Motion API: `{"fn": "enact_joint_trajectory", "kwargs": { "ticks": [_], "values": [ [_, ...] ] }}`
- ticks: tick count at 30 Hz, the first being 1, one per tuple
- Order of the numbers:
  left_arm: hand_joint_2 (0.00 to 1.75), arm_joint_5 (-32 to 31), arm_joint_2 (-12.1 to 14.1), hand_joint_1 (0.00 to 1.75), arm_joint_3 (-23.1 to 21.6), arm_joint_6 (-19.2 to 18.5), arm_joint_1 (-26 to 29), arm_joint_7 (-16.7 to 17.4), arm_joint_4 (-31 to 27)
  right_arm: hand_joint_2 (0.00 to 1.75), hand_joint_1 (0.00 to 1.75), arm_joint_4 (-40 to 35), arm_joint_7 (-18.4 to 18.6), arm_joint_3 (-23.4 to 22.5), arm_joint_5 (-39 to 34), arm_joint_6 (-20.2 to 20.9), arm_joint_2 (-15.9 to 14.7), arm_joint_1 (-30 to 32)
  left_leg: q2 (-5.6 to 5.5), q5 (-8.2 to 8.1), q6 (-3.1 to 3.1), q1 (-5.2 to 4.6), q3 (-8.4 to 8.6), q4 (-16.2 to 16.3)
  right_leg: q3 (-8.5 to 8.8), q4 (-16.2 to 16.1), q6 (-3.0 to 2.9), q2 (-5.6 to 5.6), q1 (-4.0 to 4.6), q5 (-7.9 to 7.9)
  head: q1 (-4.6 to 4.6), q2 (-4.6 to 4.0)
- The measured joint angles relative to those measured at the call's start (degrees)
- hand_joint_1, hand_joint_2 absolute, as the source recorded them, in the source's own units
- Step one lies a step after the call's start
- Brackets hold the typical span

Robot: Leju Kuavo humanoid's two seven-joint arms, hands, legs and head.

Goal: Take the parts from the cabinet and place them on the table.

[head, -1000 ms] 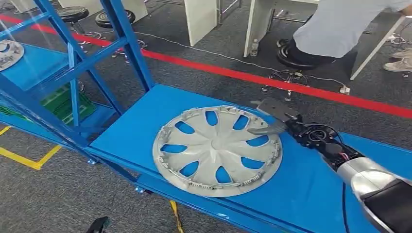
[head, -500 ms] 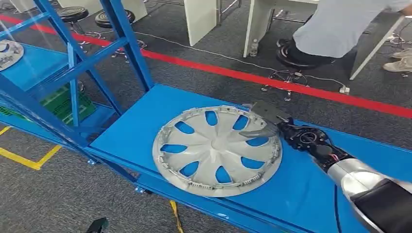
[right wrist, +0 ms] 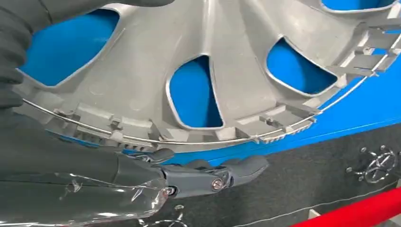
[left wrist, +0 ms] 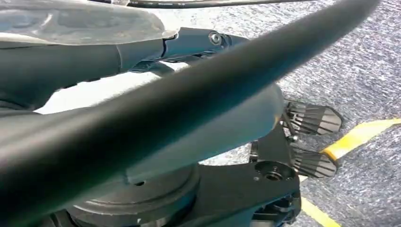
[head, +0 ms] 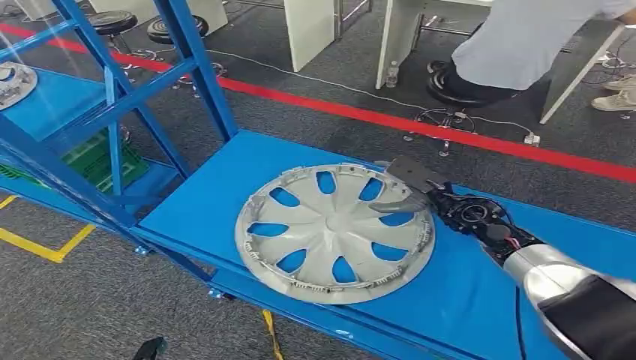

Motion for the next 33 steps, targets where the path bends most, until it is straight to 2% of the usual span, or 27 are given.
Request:
{"fn": "enact_joint_trajectory", "kwargs": {
  "ticks": [7,22,23,27,28,29,30,33],
  "values": [
    [0.00,0.13,0.11,0.00,0.00,0.00,0.18,-0.13,0.00,1.75,0.00,0.76,1.00,1.42,3.69,1.46,0.00,0.01,0.00,0.00,0.00,0.00,0.01,0.01,0.00,0.00,0.00,0.00,0.00,0.00,0.00,0.00],
    [0.00,0.13,0.26,0.00,0.00,0.15,0.17,-0.15,0.00,1.75,0.00,1.18,0.63,2.56,3.50,1.49,-0.02,-0.24,0.01,0.00,0.00,0.00,0.05,0.01,0.03,0.00,0.01,0.01,0.00,0.03,0.04,0.00],
    [0.00,0.13,0.24,0.00,0.00,0.15,0.17,-0.15,0.00,1.75,0.07,1.22,0.61,2.60,3.50,1.46,0.00,-0.25,0.01,0.00,-0.01,0.00,0.05,0.01,0.03,0.00,0.01,0.01,0.00,0.03,0.04,0.00],
    [0.00,0.11,0.26,0.00,0.00,0.15,0.17,-0.15,0.00,1.75,0.07,1.33,0.55,2.84,3.47,1.16,0.00,-0.29,0.01,0.01,-0.01,0.00,0.05,0.01,0.03,0.00,0.01,0.01,0.00,0.04,0.07,0.00],
    [0.00,0.11,0.26,0.00,0.00,0.15,0.17,-0.15,0.00,1.75,0.31,1.33,0.55,2.89,3.47,0.98,0.00,-0.28,0.01,0.01,-0.01,0.00,0.05,0.01,0.03,0.00,0.02,0.01,0.00,0.04,0.07,0.00],
    [0.00,0.13,0.26,0.00,0.00,0.15,0.17,-0.15,0.00,1.75,1.68,1.33,0.55,2.93,3.47,0.94,0.00,-0.29,0.01,0.01,-0.01,0.00,0.05,0.01,0.03,0.00,0.02,0.01,0.00,0.05,0.04,0.00],
    [0.00,0.13,0.26,0.00,0.00,0.15,0.17,-0.15,0.00,1.75,1.75,1.35,0.55,2.95,3.47,0.94,-0.02,-0.29,0.01,0.01,-0.01,0.00,0.05,0.01,0.03,0.00,0.02,0.01,0.00,0.05,0.07,0.00],
    [0.00,0.11,0.26,0.00,0.00,0.15,0.17,-0.15,0.00,1.75,1.75,1.35,0.57,2.97,3.47,0.74,0.00,-0.37,0.01,0.01,-0.01,0.00,0.05,0.01,0.04,0.00,0.03,0.01,0.00,0.05,0.07,0.00]
  ]
}}
